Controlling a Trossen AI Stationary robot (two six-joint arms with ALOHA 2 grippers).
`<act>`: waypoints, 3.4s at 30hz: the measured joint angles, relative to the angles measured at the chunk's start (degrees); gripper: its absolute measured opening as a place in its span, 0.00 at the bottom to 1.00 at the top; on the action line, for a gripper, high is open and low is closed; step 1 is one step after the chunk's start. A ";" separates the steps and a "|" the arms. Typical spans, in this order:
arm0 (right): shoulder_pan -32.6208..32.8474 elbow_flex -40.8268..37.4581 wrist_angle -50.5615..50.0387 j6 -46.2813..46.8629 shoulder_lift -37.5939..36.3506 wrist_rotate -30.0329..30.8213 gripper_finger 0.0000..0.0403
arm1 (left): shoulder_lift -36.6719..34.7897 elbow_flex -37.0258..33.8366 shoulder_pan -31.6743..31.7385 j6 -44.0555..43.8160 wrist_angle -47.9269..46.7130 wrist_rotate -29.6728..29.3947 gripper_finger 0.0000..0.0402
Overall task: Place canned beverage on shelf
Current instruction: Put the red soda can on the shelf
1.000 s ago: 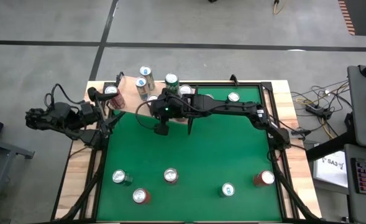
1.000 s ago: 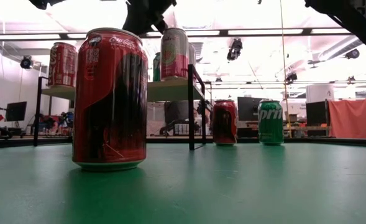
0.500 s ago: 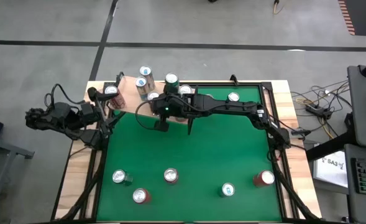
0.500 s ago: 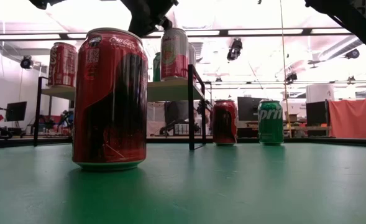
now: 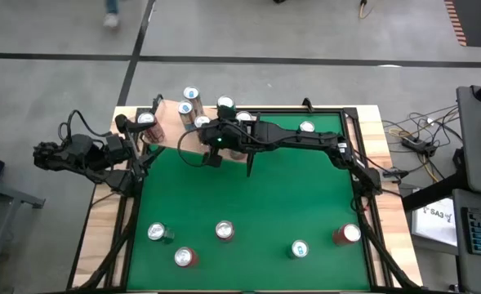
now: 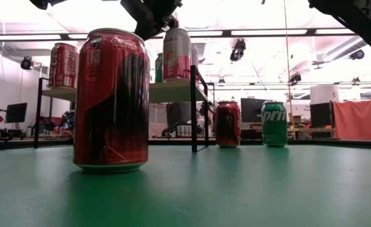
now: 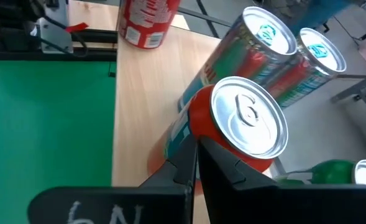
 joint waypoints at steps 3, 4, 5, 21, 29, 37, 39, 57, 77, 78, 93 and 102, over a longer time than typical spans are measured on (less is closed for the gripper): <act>-0.40 0.02 0.16 0.06 0.00 0.02 0.02 | 0.00 0.00 0.00 0.00 0.00 -0.01 0.88; -0.42 0.02 0.16 0.23 0.00 0.00 0.02 | 0.00 0.00 0.00 0.00 0.00 0.00 0.88; -0.44 0.02 0.16 0.50 0.00 0.00 0.02 | 0.00 0.00 0.00 0.00 0.00 -0.02 0.88; -0.73 0.07 6.96 -2.46 0.73 -6.19 0.02 | 0.00 0.00 0.02 0.00 0.00 -0.02 0.88; -2.23 0.04 7.01 -2.43 1.05 -6.19 0.02 | 0.02 0.00 0.01 0.00 0.00 -0.02 0.88; -3.02 0.00 7.82 -2.41 1.11 -6.19 0.02 | 0.01 0.00 0.00 0.00 0.00 -0.02 0.88; -3.19 0.00 7.83 -2.40 1.11 -6.18 0.02 | 0.01 0.00 0.01 0.00 -0.01 -0.02 0.88; -5.29 -0.02 10.41 -2.39 1.14 -6.12 0.02 | 0.01 0.00 0.00 0.00 -0.01 -0.02 0.88; -5.74 0.28 4.01 -0.75 0.03 -10.67 0.02 | 0.02 0.00 0.00 0.00 -0.28 -0.02 0.88; -5.82 0.28 4.05 -0.77 0.13 -10.67 0.02 | 0.02 0.00 0.01 0.01 -0.28 -0.02 0.88; -7.01 0.28 6.54 -0.47 0.46 -10.64 0.02 | 0.02 0.00 0.00 0.01 -0.28 -0.03 0.88; -7.26 0.28 7.52 -0.45 0.48 -10.51 0.02 | 0.02 0.00 0.00 0.01 -0.28 -0.03 0.88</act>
